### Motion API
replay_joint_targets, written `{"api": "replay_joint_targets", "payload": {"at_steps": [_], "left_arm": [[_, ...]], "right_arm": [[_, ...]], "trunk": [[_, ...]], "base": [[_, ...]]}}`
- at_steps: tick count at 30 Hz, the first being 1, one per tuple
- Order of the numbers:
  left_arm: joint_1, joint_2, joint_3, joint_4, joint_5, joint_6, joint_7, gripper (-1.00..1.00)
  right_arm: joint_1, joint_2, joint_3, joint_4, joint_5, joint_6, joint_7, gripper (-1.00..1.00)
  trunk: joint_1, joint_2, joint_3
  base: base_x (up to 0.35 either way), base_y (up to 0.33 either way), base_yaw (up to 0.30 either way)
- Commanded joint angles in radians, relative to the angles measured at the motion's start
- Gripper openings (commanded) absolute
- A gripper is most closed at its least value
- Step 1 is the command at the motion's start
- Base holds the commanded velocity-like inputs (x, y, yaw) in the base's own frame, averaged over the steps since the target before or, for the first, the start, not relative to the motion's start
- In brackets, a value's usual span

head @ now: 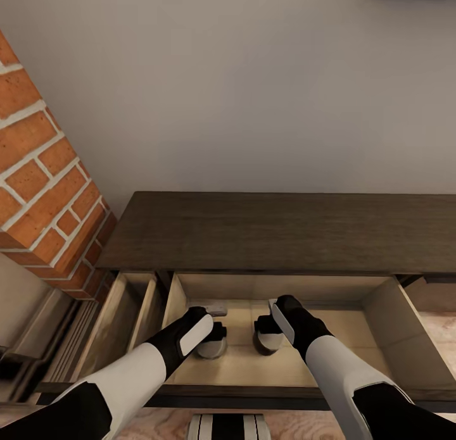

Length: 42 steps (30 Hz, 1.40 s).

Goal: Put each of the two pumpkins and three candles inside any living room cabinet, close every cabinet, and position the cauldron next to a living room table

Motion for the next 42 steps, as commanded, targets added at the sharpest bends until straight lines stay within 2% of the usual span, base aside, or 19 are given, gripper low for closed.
{"api": "replay_joint_targets", "payload": {"at_steps": [1,9,31,37,39,42], "left_arm": [[-0.001,0.001,-0.007,-0.002,0.011,0.000,0.009,1.00],[-0.002,0.001,-0.006,-0.017,0.012,0.002,0.022,1.00],[-0.003,0.000,-0.005,-0.018,0.013,0.002,0.024,1.00],[-0.002,0.000,-0.006,-0.018,0.013,0.001,0.022,1.00],[-0.001,0.000,-0.006,-0.018,0.013,0.001,0.021,1.00],[0.007,0.002,-0.007,-0.032,0.013,0.000,0.024,1.00]], "right_arm": [[0.000,-0.001,0.007,-0.002,-0.010,0.004,-0.009,1.00],[0.001,-0.004,0.008,-0.011,-0.013,0.004,-0.007,1.00],[0.001,-0.004,0.009,-0.012,-0.014,0.004,-0.007,1.00],[0.007,-0.006,0.010,-0.013,-0.014,0.001,-0.006,1.00],[0.012,-0.008,0.008,-0.014,-0.015,-0.016,-0.004,1.00],[0.039,-0.015,0.004,-0.017,-0.016,-0.095,0.004,1.00]], "trunk": [[0.000,0.000,-0.001],[0.000,0.000,-0.001],[-0.010,0.005,0.084],[-0.010,0.005,0.084],[-0.010,0.005,0.084],[-0.010,0.005,0.084]], "base": [[0.000,0.000,0.000],[0.000,0.000,0.000],[0.000,0.000,0.000],[0.000,0.000,0.000],[0.000,0.000,0.000],[0.000,0.000,0.000]]}}
